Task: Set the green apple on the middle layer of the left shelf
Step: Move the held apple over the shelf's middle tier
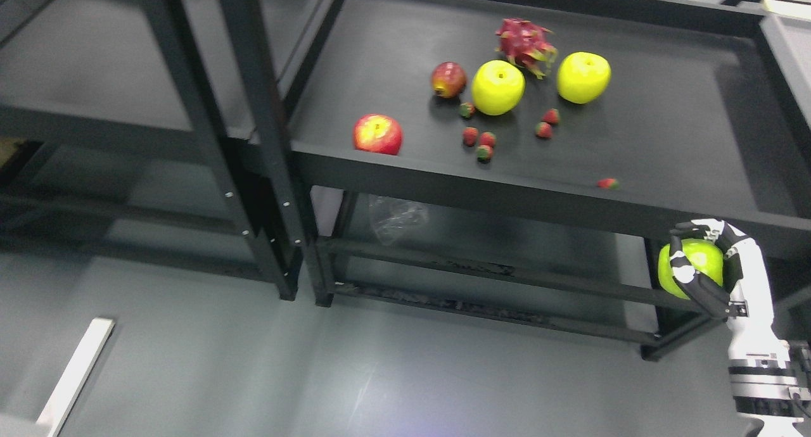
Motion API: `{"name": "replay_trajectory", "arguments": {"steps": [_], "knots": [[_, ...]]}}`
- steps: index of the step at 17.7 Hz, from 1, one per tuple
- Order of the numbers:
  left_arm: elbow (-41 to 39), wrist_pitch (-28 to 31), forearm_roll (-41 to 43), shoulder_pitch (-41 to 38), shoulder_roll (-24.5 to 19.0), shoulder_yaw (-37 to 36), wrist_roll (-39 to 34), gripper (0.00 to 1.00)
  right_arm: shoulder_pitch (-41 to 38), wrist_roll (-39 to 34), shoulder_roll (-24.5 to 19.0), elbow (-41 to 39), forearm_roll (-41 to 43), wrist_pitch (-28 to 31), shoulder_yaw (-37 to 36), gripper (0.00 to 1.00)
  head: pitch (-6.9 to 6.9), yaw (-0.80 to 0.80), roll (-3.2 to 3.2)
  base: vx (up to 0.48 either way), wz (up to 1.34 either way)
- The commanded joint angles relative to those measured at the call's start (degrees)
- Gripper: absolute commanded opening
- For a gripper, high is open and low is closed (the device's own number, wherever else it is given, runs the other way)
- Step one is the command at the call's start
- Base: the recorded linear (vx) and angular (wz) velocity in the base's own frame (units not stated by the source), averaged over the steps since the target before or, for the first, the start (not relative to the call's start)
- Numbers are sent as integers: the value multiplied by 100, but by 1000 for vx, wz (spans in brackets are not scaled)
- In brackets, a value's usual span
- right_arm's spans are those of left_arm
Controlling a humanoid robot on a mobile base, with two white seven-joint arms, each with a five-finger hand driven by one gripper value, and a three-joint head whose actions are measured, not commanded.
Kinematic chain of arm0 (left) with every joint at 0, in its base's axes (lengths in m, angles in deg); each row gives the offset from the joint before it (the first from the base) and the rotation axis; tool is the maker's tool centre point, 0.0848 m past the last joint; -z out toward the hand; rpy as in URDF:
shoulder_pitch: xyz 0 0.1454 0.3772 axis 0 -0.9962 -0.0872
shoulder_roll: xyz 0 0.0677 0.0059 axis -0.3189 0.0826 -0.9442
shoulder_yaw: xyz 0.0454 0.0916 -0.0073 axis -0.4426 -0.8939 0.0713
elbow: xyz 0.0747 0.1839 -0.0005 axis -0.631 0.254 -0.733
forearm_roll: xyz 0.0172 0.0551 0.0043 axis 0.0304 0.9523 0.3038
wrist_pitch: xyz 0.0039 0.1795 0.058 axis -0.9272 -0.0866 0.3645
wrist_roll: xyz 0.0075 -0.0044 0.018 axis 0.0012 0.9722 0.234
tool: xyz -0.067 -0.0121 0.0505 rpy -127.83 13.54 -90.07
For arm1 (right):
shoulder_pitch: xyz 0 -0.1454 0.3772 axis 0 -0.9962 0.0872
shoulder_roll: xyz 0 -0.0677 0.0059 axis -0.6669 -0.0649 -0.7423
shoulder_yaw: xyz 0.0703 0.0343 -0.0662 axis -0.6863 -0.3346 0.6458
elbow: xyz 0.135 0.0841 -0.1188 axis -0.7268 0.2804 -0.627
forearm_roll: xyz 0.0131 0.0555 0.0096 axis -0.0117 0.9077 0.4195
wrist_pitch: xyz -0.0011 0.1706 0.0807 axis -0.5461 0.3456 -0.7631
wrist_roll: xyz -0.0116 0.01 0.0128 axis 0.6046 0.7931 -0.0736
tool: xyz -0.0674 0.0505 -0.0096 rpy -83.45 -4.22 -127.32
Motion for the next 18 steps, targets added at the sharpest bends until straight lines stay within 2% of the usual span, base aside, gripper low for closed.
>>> {"name": "replay_trajectory", "arguments": {"steps": [1, 11, 18], "knots": [[0, 1, 1, 122, -100, 0, 3, 100, 12, -2, 5, 0, 0, 3, 7, 5, 0, 0, 0, 141, -597], [0, 1, 1, 122, -100, 0, 3, 100, 29, -46, 14, 0, 0, -6, 50, 5, -3, 0, 0, 170, -243], [0, 1, 1, 122, -100, 0, 3, 100, 275, -55, 5, 53, -368, 371, 955, 5, -3, 0, 0, 285, 124]]}}
